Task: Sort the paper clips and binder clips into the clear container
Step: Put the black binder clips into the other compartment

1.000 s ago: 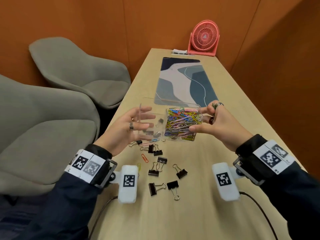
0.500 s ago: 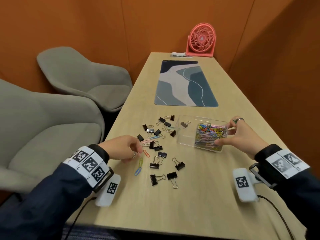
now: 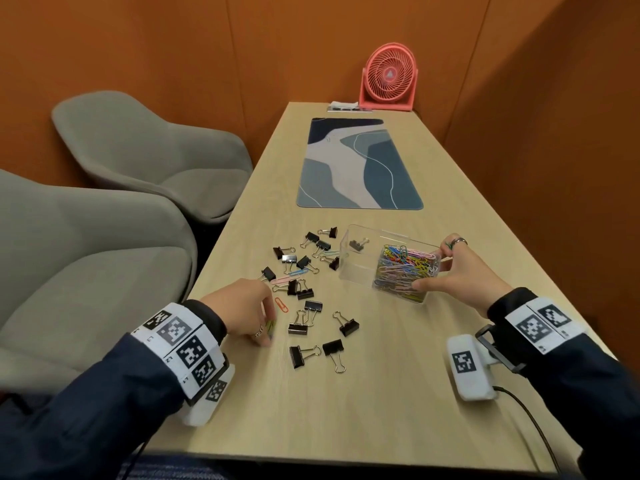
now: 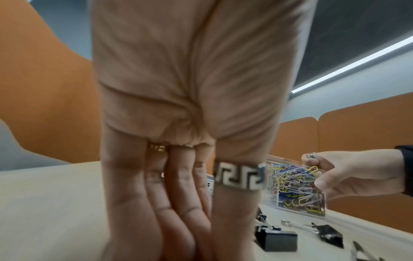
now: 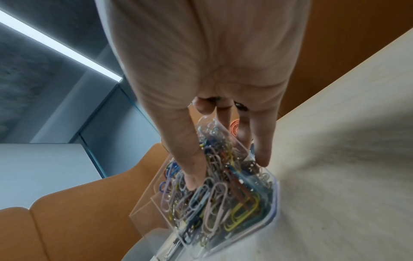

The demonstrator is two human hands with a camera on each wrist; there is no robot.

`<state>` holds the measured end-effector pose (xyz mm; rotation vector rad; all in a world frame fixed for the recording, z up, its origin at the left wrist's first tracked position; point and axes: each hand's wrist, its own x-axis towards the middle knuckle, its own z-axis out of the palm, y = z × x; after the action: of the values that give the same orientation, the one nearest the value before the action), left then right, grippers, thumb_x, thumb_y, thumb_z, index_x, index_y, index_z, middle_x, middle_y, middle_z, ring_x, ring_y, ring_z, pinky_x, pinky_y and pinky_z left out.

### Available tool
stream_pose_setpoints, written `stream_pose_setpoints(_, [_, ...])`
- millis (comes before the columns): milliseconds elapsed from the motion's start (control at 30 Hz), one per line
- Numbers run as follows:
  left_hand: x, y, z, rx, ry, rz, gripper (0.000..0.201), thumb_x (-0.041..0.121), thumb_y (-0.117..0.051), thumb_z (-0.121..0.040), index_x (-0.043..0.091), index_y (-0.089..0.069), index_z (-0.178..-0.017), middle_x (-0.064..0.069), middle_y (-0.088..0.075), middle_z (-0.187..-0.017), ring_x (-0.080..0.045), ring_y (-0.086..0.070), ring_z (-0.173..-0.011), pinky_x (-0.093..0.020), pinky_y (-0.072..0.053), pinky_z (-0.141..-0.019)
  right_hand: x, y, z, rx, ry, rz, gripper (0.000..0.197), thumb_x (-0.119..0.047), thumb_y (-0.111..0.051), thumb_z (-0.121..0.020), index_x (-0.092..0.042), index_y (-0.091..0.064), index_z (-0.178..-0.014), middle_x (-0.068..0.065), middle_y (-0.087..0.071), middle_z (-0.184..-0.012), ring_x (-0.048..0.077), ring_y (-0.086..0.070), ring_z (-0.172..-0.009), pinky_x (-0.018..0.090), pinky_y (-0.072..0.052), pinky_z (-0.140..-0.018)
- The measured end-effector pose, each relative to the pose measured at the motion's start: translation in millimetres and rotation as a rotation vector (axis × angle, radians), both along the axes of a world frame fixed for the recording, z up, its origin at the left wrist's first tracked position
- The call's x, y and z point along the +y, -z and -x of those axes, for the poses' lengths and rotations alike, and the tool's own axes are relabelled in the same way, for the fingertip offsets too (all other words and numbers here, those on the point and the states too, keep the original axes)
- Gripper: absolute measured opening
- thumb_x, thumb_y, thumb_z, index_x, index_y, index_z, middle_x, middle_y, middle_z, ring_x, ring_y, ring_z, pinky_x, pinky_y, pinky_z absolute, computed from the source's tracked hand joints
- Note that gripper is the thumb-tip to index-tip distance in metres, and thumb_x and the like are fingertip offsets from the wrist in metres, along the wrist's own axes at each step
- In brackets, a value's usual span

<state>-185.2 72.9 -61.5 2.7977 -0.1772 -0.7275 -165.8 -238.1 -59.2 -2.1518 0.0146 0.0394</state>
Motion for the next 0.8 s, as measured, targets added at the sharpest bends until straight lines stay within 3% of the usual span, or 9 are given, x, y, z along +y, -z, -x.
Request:
stream_pose_setpoints(100, [1.6, 0.9, 0.7, 0.035, 0.011, 0.018, 0.030, 0.019, -0.077, -0.075, 0.020, -0.057, -0.098, 0.007, -0.065, -0.084, -0.013, -0.061, -0.089, -0.018, -0.045, -0.069, -0.6, 0.7, -1.0, -0.004, -0.001, -0.006, 0.057, 0.002, -0.077, -0.069, -0.021, -0.025, -0.074, 0.003, -0.053, -0.089, 0.006, -0.052, -0.069, 0.020, -0.037, -0.055])
stream_pose_setpoints(233, [8.0, -1.6, -5.1, -0.003, -0.021, 0.061, 0.024, 0.018, -0.066, -0.085, 0.014, -0.060, -0.108, 0.004, -0.065, -0.089, -0.006, -0.056, -0.075, -0.013, -0.042, -0.064, -1.0, 1.0, -1.1, 0.004, -0.013, -0.017, 0.057, 0.002, -0.077, -0.069, -0.021, -0.025, -0.074, 0.000, -0.053, -0.085, 0.005, -0.052, -0.068, 0.017, -0.038, -0.053])
stream_pose_setpoints(300, [7.2, -1.8, -9.1, 0.008, -0.032, 0.094, 0.016, 0.016, -0.062, -0.089, 0.011, -0.064, -0.104, 0.002, -0.065, -0.080, 0.001, -0.055, -0.058, -0.011, -0.044, -0.059, -1.8, 2.1, -2.0, 0.005, -0.017, -0.031, 0.058, 0.003, -0.076, -0.069, -0.022, -0.024, -0.074, -0.002, -0.052, -0.083, 0.004, -0.053, -0.067, 0.015, -0.038, -0.052])
stream_pose_setpoints(400, [3.0, 1.2, -12.8, 0.049, -0.068, 0.123, 0.010, 0.012, -0.061, -0.089, 0.006, -0.069, -0.090, 0.001, -0.063, -0.063, -0.003, -0.055, -0.044, -0.013, -0.049, -0.055, -2.8, 2.7, -2.9, 0.009, -0.015, -0.029, 0.059, 0.002, -0.077, -0.068, -0.024, -0.025, -0.075, -0.002, -0.052, -0.085, 0.006, -0.053, -0.069, 0.020, -0.039, -0.056])
stream_pose_setpoints(533, [-3.6, 3.3, -17.6, 0.018, -0.128, 0.136, 0.007, 0.012, -0.066, -0.086, 0.012, -0.069, -0.079, 0.000, -0.063, -0.063, -0.006, -0.057, -0.047, -0.017, -0.052, -0.056, -2.1, 2.1, -2.6, 0.017, -0.019, -0.039, 0.057, 0.001, -0.077, -0.069, -0.023, -0.025, -0.075, -0.001, -0.054, -0.083, 0.006, -0.054, -0.070, 0.020, -0.039, -0.056])
stream_pose_setpoints(633, [-10.2, 5.4, -16.5, -0.053, -0.107, 0.084, 0.005, 0.009, -0.071, -0.081, 0.013, -0.072, -0.079, 0.003, -0.063, -0.070, -0.013, -0.063, -0.063, -0.022, -0.056, -0.064, -1.2, 1.5, -2.4, 0.014, -0.018, -0.050, 0.058, 0.003, -0.076, -0.069, -0.022, -0.025, -0.074, -0.001, -0.053, -0.082, 0.005, -0.053, -0.068, 0.015, -0.040, -0.053])
stream_pose_setpoints(733, [-13.4, 7.5, -14.2, -0.102, -0.085, 0.060, 0.008, 0.009, -0.073, -0.079, 0.007, -0.074, -0.086, 0.000, -0.066, -0.085, -0.021, -0.067, -0.083, -0.027, -0.057, -0.072, -1.1, 1.6, -2.0, 0.009, -0.020, -0.064, 0.058, 0.005, -0.076, -0.069, -0.020, -0.023, -0.074, 0.001, -0.053, -0.081, 0.004, -0.054, -0.066, 0.009, -0.039, -0.046])
stream_pose_setpoints(800, [-12.9, 7.6, -12.9, -0.127, -0.049, 0.020, 0.012, 0.013, -0.071, -0.081, 0.008, -0.074, -0.092, 0.001, -0.064, -0.088, -0.015, -0.062, -0.084, -0.022, -0.051, -0.071, -1.2, 1.5, -1.4, 0.009, -0.021, -0.052, 0.058, 0.003, -0.076, -0.069, -0.020, -0.023, -0.075, -0.001, -0.054, -0.080, 0.003, -0.053, -0.066, 0.012, -0.039, -0.049])
